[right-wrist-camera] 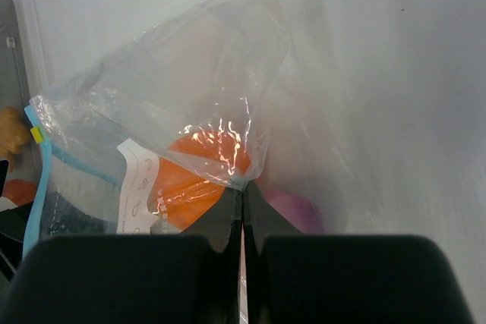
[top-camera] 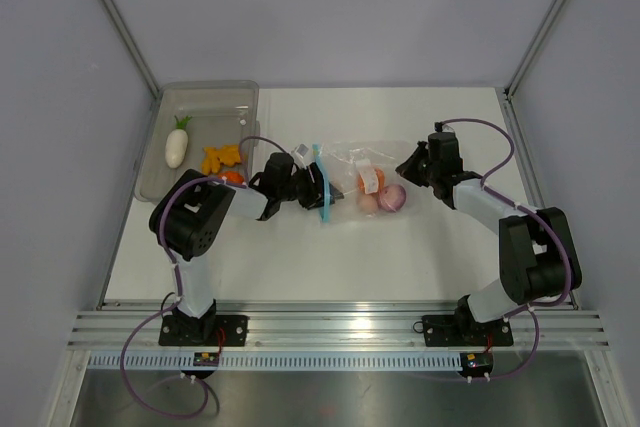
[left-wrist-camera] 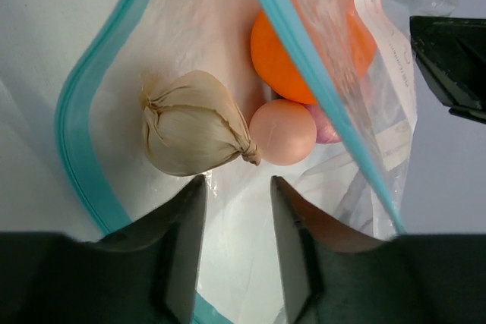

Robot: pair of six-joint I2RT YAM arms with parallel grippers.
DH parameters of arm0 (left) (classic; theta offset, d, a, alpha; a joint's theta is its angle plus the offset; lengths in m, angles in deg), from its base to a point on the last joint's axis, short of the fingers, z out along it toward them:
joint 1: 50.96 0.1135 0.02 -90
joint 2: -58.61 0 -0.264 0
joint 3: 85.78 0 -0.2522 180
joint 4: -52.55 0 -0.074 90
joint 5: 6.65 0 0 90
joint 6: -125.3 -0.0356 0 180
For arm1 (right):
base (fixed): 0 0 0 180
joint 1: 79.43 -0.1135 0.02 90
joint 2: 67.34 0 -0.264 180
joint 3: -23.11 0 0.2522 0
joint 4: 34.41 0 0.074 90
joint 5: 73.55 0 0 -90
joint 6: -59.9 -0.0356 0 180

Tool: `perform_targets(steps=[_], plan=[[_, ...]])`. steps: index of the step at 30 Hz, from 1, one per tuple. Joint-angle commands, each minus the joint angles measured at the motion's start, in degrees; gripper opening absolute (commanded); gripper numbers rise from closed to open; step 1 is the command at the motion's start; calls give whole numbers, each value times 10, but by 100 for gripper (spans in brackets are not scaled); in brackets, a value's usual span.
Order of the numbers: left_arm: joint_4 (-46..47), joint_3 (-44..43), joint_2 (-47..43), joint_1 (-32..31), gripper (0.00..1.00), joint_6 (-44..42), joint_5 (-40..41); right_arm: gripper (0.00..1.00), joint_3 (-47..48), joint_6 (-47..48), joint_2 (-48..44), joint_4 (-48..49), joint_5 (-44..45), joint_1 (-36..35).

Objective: Open the zip-top bag and remove the fake food
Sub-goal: Pick up the fake vegetable from the zipper food storage bag.

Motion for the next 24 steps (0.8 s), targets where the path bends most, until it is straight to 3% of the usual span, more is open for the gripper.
perform_targets(steps=[1,4,9,24], plan=[[10,0,-28,3,49,-7,-3,0,4,3,-21,10,9,3],[1,-4,-32,3,59,-14,4,0,3,2,-21,11,7,3],[4,-8,-29,3,66,-14,4,0,2,2,-20,14,2,3],[-130,-79,10,4,79,-36,60,0,-3,3,-24,24,-8,3]])
